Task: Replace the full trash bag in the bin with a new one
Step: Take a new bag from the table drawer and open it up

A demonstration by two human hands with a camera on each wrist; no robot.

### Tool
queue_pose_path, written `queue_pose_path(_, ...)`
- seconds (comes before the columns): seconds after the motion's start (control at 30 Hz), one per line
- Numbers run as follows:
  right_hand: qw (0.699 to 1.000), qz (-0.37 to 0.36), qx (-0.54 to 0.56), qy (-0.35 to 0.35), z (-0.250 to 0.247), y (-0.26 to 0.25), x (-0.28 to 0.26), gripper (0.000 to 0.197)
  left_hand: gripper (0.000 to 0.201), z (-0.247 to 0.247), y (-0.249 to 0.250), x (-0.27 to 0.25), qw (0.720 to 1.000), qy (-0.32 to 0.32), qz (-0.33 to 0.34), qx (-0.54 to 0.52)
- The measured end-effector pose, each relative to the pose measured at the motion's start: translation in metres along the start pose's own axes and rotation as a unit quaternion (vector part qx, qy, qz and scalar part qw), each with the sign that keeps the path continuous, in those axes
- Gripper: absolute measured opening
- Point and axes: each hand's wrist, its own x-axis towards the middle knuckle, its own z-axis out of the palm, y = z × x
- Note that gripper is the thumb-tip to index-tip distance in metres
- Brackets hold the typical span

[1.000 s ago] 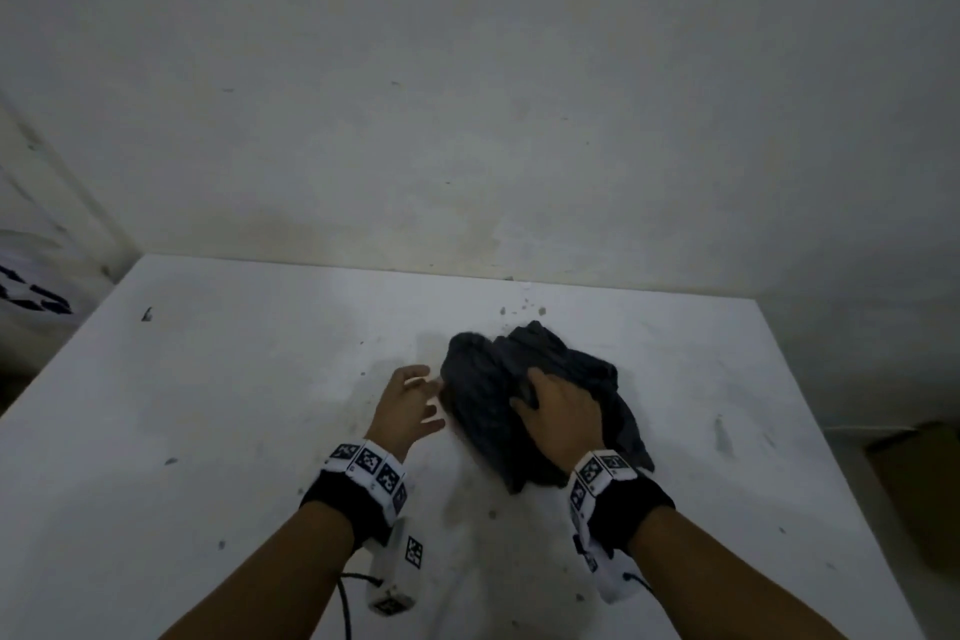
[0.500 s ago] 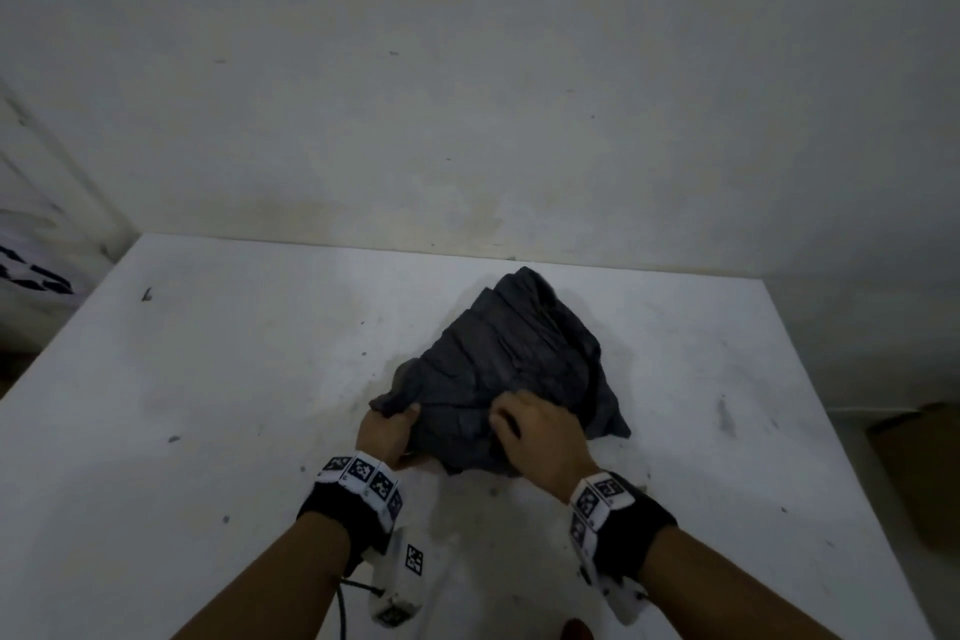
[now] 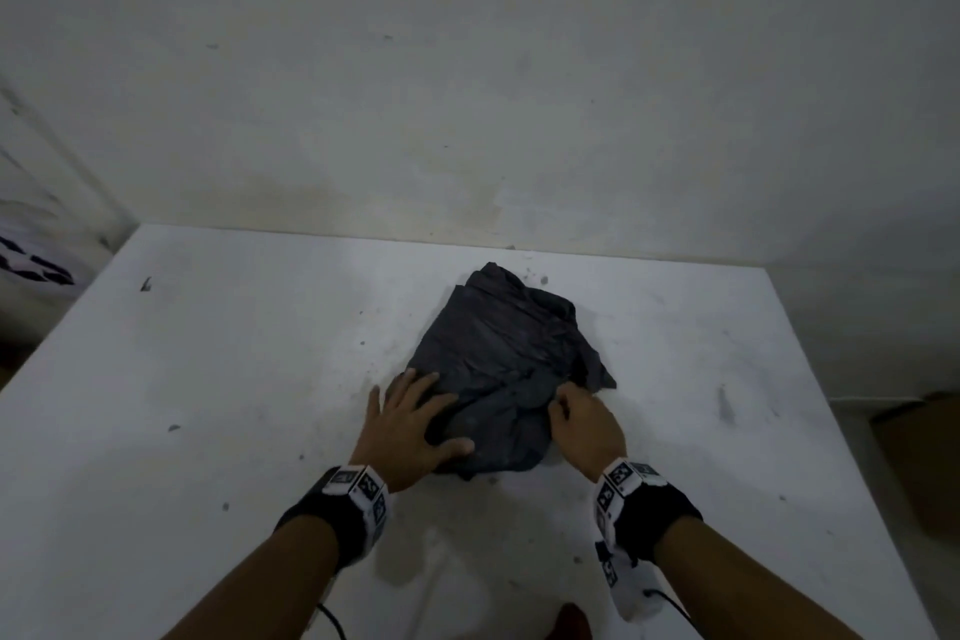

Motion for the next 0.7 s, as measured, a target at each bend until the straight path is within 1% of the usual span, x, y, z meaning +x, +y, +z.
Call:
queue_pose_path(0.03,0.998,0.003,0.004,-0.055,0.003,0.004,-0.001,0.017,0.106,0.001,0.003,0.001,0.999,-0.046,0.004,0.021)
queue_pose_path(0.07,0.995,-0.003,0.011,-0.097,0.006,0.008,-0.001,0.026,0.113,0.003,0.006,0.002,0.995,-0.088,0.004,0.046)
queue_pose_path(0.1,0.991,-0.007,0.017,-0.134,0.007,0.010,-0.002,0.041,0.120,0.005,0.007,0.002,0.991,-0.114,0.001,0.066)
queue_pose_path(0.13,0.987,-0.009,0.027,-0.160,0.007,0.012,-0.001,0.057,0.121,0.007,0.006,0.003,0.989,-0.123,-0.003,0.079)
queue_pose_path(0.17,0.984,-0.012,0.033,-0.174,0.008,0.015,0.002,0.070,0.112,0.007,0.007,0.004,0.990,-0.115,-0.009,0.081)
queue_pose_path(0.2,0.983,-0.018,0.030,-0.178,0.010,0.017,0.005,0.080,0.097,0.007,0.008,0.004,0.994,-0.090,-0.015,0.057)
queue_pose_path(0.23,0.983,-0.016,0.023,-0.181,0.011,0.018,0.008,0.088,0.080,0.005,0.010,0.005,0.998,-0.052,-0.028,0.002)
queue_pose_path(0.27,0.982,-0.007,0.013,-0.188,0.008,0.016,0.009,0.093,0.060,0.003,0.012,0.007,0.996,-0.011,-0.052,-0.074)
queue_pose_path(0.3,0.981,0.007,0.005,-0.194,0.004,0.011,0.010,0.095,0.042,-0.001,0.016,0.009,0.986,0.029,-0.081,-0.144)
queue_pose_path(0.33,0.980,0.023,-0.012,-0.199,0.000,0.006,0.010,0.094,0.029,-0.004,0.019,0.011,0.969,0.057,-0.112,-0.211)
queue_pose_path(0.37,0.978,0.039,-0.042,-0.202,-0.004,0.002,0.010,0.089,0.022,-0.009,0.020,0.013,0.949,0.082,-0.138,-0.272)
queue_pose_path(0.43,0.969,0.069,-0.108,-0.211,-0.008,-0.001,0.011,0.075,0.026,-0.016,0.017,0.017,0.903,0.128,-0.197,-0.361)
queue_pose_path(0.47,0.965,0.082,-0.128,-0.213,-0.010,-0.002,0.011,0.071,0.026,-0.019,0.014,0.017,0.874,0.151,-0.227,-0.402)
queue_pose_path(0.53,0.961,0.094,-0.143,-0.217,-0.011,-0.006,0.014,0.068,0.029,-0.026,0.010,0.018,0.813,0.200,-0.266,-0.478)
queue_pose_path(0.57,0.962,0.099,-0.137,-0.214,-0.010,-0.008,0.015,0.068,0.034,-0.029,0.008,0.018,0.787,0.217,-0.286,-0.501)
queue_pose_path(0.6,0.966,0.100,-0.123,-0.203,-0.009,-0.011,0.015,0.067,0.039,-0.034,0.007,0.017,0.769,0.227,-0.316,-0.507)
queue_pose_path(0.63,0.973,0.099,-0.104,-0.180,-0.008,-0.014,0.014,0.065,0.042,-0.037,0.004,0.016,0.758,0.239,-0.341,-0.502)
queue_pose_path(0.67,0.980,0.096,-0.083,-0.152,-0.008,-0.018,0.013,0.061,0.043,-0.039,0.000,0.015,0.749,0.241,-0.370,-0.494)
queue_pose_path(0.7,0.985,0.093,-0.066,-0.128,-0.007,-0.021,0.011,0.058,0.043,-0.039,-0.006,0.013,0.745,0.237,-0.389,-0.487)
